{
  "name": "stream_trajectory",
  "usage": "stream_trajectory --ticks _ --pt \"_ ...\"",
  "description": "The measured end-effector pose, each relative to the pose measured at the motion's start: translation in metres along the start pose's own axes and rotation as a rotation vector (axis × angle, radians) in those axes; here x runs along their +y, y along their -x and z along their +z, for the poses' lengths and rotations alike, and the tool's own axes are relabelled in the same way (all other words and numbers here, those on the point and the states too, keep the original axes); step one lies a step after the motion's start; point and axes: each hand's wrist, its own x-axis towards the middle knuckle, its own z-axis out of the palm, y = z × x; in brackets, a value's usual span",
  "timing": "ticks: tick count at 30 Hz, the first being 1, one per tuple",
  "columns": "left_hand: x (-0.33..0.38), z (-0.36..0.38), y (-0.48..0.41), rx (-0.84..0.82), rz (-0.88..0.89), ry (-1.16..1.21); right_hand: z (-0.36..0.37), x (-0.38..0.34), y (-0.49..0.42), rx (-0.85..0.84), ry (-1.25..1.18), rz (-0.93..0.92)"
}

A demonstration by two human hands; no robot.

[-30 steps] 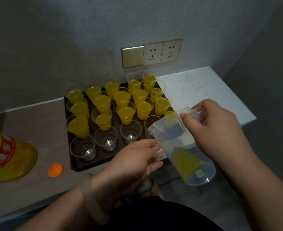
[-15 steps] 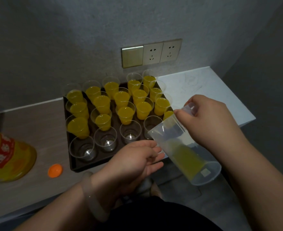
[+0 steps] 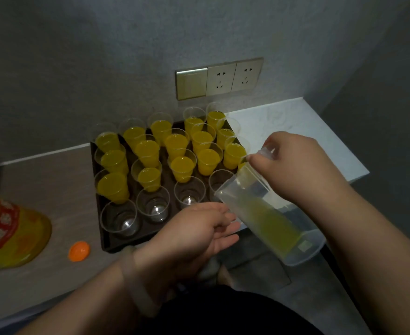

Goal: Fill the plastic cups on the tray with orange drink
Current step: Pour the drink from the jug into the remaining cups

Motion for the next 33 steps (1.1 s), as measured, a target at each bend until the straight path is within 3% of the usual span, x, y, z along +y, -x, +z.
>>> stream_trajectory --ticks 33 --pt "0.009 -0.005 -0.006 -0.056 -0.019 0.088 -0.004 -0.025 -0.021 -0.022 0.116 -0.066"
